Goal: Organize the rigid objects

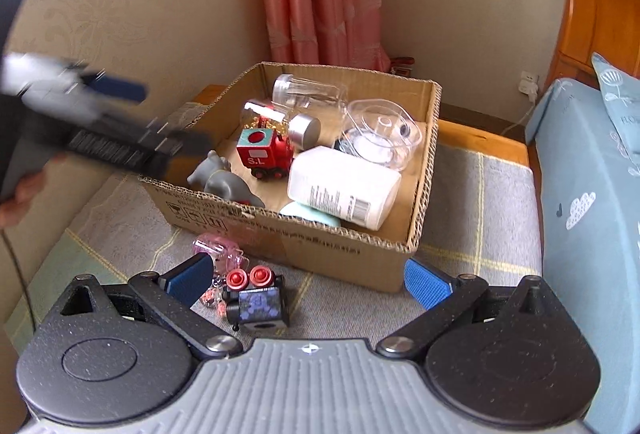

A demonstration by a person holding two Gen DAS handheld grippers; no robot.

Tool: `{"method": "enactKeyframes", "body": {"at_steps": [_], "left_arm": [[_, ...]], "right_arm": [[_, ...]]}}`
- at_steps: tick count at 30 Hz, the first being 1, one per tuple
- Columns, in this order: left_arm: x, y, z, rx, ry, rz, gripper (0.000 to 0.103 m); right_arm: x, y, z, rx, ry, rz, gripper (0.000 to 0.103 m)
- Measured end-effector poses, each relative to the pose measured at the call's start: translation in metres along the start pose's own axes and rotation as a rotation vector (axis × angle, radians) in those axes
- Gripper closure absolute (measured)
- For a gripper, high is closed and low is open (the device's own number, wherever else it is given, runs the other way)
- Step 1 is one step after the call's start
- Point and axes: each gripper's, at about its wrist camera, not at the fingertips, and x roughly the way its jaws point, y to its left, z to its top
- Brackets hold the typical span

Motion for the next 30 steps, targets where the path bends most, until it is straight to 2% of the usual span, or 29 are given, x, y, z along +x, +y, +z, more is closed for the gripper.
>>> {"method": "enactKeyframes", "body": {"at_steps": [5,9,12,14,17,25,30], "left_arm": [[-0.013,-0.007,-0.039,-0.025,-0.004,-0.004,0.004],[-0.007,-0.012,-0.064,-0.066,-0.008,-0.009,0.004],[0.002,-0.012,-0.078,-0.122,0.032,-0.032,0.004],[0.010,-0.012,-0.081,-0.148,0.061,-0.060,0.004],[0.021,-0.017,-0.082,-0.155,0.075,-0.063,0.004],[0.055,-0.027,-0.073,-0.217,0.087,-0.089,0.003],[0.068,-0.021,-0.073,-0.315,0.098,-0.115,0.002]], "right_arm": [[0.006,0.002,-0.018,0.033,-0.019,-0.026,0.000],[0.023,0.012,-0.036,0.014,-0.001,-0.046,0.000],[0.037,0.022,-0.054,-0.022,0.018,-0.076,0.000],[0.047,0.027,-0.065,-0.035,0.051,-0.095,0.000],[0.057,0.030,-0.079,-0.041,0.083,-0.103,0.000],[0.059,0.032,-0.091,-0.060,0.024,-0.097,0.000],[0.058,0.032,-0.093,-0.065,0.003,-0.094,0.000]]}}
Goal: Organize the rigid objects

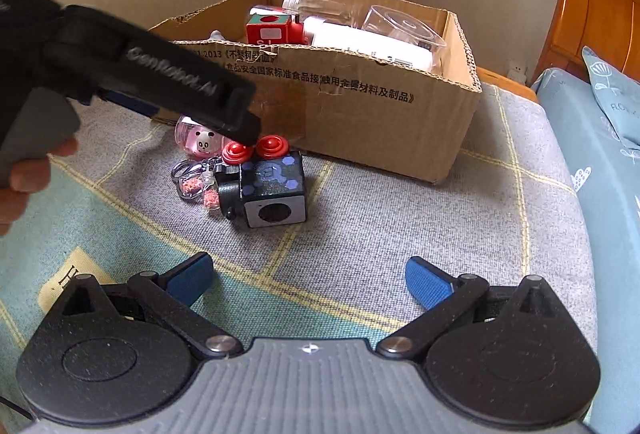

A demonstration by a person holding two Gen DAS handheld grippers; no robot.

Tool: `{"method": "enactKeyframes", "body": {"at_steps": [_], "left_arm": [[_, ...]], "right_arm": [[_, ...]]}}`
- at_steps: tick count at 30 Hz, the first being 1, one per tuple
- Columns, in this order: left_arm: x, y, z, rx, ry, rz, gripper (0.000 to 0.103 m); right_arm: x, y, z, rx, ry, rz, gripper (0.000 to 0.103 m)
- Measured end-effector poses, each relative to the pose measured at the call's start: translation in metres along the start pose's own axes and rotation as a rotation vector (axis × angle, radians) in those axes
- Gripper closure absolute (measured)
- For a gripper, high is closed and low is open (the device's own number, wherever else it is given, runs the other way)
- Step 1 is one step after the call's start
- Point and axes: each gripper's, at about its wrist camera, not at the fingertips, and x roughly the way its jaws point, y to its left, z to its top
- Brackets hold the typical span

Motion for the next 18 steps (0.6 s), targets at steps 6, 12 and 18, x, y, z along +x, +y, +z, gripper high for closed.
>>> {"method": "enactKeyframes", "body": {"at_steps": [6,12,18], "left_arm": [[0.003,0.014,-0.005,-0.056,-0.016,0.004,0.001],[0.006,0.033,-0.013,-0.070,0.019,0.059,0.001],[0.006,0.038,-0.016,-0.051,0.014,0.063,0.001]], "right_arm": [[0.000,0.000,0.001,-0.006,-0.004,0.004,0.000],[0.000,0.000,0.000,-0.006,-0.009,0.004,0.000],[0.001,0.002,0.003,-0.027,-0.011,0.019,0.000]]}}
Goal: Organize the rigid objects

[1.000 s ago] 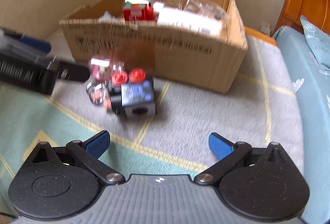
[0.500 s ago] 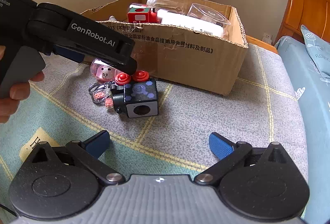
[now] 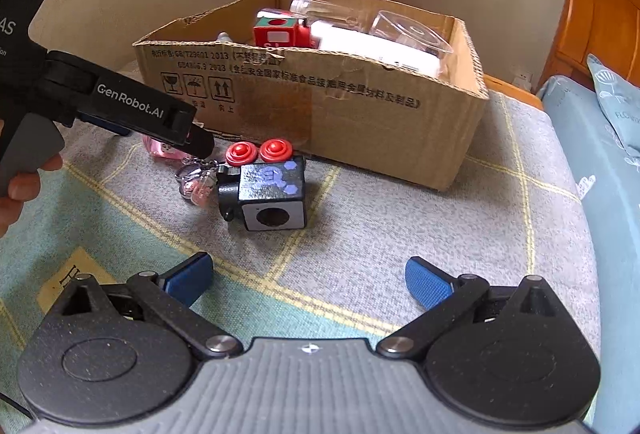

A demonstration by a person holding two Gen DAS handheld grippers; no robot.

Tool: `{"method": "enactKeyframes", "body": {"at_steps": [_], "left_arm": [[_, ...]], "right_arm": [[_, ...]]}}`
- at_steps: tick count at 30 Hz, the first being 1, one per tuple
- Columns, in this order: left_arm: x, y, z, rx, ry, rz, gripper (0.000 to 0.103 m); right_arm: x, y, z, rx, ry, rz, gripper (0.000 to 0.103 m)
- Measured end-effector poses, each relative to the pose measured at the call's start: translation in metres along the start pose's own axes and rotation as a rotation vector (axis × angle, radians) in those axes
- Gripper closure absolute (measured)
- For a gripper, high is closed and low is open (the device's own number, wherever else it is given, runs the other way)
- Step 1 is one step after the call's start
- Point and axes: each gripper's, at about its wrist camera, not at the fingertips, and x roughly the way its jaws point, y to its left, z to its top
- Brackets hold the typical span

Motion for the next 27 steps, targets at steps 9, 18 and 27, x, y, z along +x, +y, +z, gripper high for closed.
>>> {"method": "enactKeyframes", "body": {"at_steps": [9,18,27], "left_arm": [[-0.001,0.000,-0.002,0.016,-0.012,0.010,0.001],[-0.014,-0.017,-0.010,0.063,-0.022,-0.002,0.037],[-0.019,-0.016,-0.013,0.067,-0.026,-0.039,0.049]], "right_arm": [[0.009,0.004,0.017,-0.053,-0.022,0.043,0.017],[0.010,0.021,0.024,-0.125,-0.061,0.024,0.039],[0.001,0.022,0.016,-0.100,-0.063,0.061,0.050]]}}
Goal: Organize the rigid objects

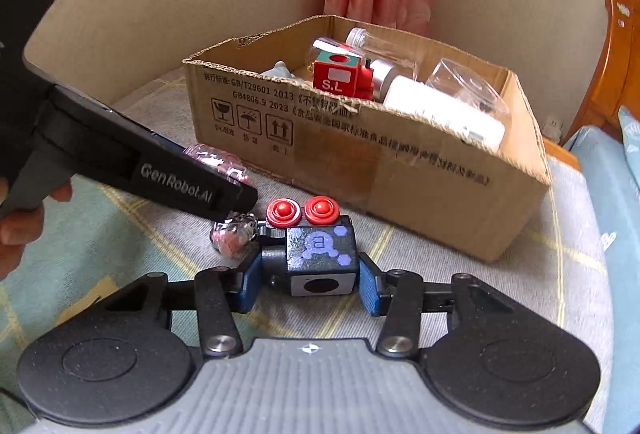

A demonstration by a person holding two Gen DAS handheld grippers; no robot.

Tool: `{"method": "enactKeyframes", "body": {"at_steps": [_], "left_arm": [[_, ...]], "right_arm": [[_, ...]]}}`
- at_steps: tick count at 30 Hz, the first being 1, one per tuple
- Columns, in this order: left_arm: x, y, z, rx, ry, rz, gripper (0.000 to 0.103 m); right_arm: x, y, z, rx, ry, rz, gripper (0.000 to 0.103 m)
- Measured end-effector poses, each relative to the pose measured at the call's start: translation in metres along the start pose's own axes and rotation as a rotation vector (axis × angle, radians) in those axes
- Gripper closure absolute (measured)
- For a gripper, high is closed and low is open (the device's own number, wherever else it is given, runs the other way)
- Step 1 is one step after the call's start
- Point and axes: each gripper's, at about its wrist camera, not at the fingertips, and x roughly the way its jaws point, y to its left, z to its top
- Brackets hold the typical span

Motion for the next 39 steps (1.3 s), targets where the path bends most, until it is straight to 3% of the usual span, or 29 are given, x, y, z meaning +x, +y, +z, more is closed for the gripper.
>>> {"method": "enactKeyframes", "body": {"at_steps": [3,9,12,17,19,21,22,25,27,31,33,39], "left_arm": [[-0.001,0.001,-0.002,0.014,-0.002,0.035,0.049],[-0.009,0.003,-0.010,0.024,0.019,-0.037,0.049],[-0.011,-0.001,-0.015,0.054,0.010,0.024,0.049],[-0.020,0.005,-0.023,0.055,0.027,0.017,0.049],[-0.026,0.004,-0.030,0.077,0.034,0.007,0.049],[-0.031,0.005,-0.036,0.081,0.037,-0.001,0.049],[-0.033,0.005,-0.038,0.075,0.035,-0.002,0.049],[-0.036,0.007,-0.042,0.058,0.027,0.002,0.043],[-0.035,0.008,-0.043,0.040,0.024,0.017,0.031],[-0.034,0.008,-0.046,0.019,0.018,0.033,0.023],[-0.032,0.008,-0.047,0.005,0.024,0.041,0.014],[-0.029,-0.001,-0.048,0.007,0.028,0.068,0.008]], "right_arm": [[-0.007,-0.006,-0.008,0.022,0.004,-0.044,0.050],[-0.029,-0.025,-0.028,0.088,0.031,-0.005,0.050],[-0.038,-0.026,-0.037,0.084,0.032,-0.087,0.050],[-0.053,-0.041,-0.054,0.140,0.050,-0.083,0.049],[-0.058,-0.040,-0.060,0.140,0.047,-0.092,0.046],[-0.062,-0.039,-0.065,0.147,0.045,-0.087,0.029],[-0.062,-0.039,-0.067,0.150,0.042,-0.085,0.026],[-0.058,-0.037,-0.067,0.148,0.033,-0.075,0.011],[-0.056,-0.035,-0.066,0.139,0.041,-0.062,0.001],[-0.049,-0.031,-0.063,0.106,0.038,-0.058,0.000],[-0.046,-0.032,-0.060,0.102,0.040,-0.052,0.000],[-0.041,-0.035,-0.055,0.082,0.029,-0.036,0.000]]}}
